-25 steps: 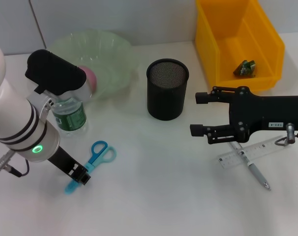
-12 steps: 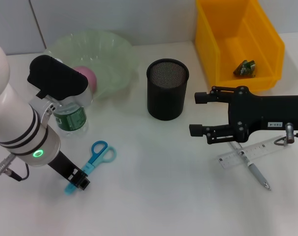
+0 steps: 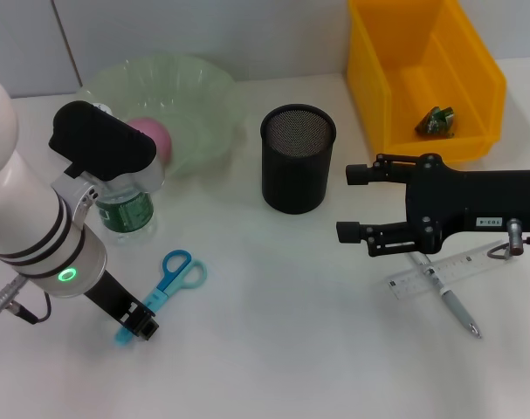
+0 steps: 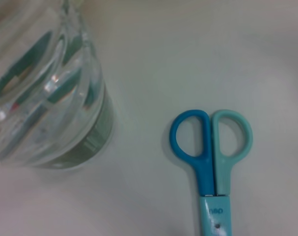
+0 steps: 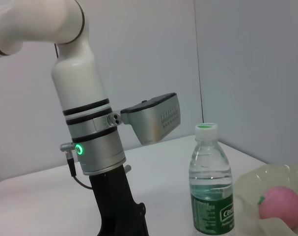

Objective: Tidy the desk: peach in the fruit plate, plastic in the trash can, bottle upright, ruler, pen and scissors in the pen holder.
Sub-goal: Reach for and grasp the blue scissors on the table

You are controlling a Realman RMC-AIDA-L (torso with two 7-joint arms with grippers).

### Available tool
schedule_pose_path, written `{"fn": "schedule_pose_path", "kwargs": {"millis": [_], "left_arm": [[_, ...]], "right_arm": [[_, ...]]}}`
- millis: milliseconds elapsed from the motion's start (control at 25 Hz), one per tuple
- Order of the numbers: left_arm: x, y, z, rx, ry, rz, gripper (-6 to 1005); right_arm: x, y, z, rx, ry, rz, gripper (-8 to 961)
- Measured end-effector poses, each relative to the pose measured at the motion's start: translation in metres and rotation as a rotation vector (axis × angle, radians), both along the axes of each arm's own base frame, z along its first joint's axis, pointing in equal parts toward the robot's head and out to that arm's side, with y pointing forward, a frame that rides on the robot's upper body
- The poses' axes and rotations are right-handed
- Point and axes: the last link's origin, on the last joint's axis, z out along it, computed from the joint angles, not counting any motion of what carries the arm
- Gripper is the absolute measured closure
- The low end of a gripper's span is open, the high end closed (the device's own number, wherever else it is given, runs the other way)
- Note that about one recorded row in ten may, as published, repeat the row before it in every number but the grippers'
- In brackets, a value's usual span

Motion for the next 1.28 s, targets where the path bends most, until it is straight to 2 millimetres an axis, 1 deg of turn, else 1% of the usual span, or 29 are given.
{"fn": "schedule_pose_path", "kwargs": {"millis": [200,440,480,920,1120,1280], "left_arm": [[0.0002,0.0001,-0.0001,-0.006,0.003,-0.003,559],[0.0006,0.0002,0.0001,-0.008,0.003,-0.004,730],[0.0036,0.001,0.0005,-0.016,0.002,-0.016,758],[0.005,0.0006,-0.0001,-0.025,0.006,-0.022,926],[0.0082,0.0023,0.0015,-0.011,0.005,-0.035,923],[0.0093,0.003,0.0016,-0.011,0.0,-0.04,882]], "right_arm": [[0.0,-0.0001,0.0,-0.001,0.0,0.0,126],[-0.0007,0.0004,0.0,-0.001,0.0,0.002,127],[-0.001,0.0007,0.0,-0.001,0.0,0.003,127],[-0.0024,0.0017,0.0,-0.001,0.001,0.006,127],[-0.0025,0.0017,0.0,-0.002,0.001,0.006,127],[-0.0032,0.0021,0.0,-0.005,0.003,0.003,127]]}}
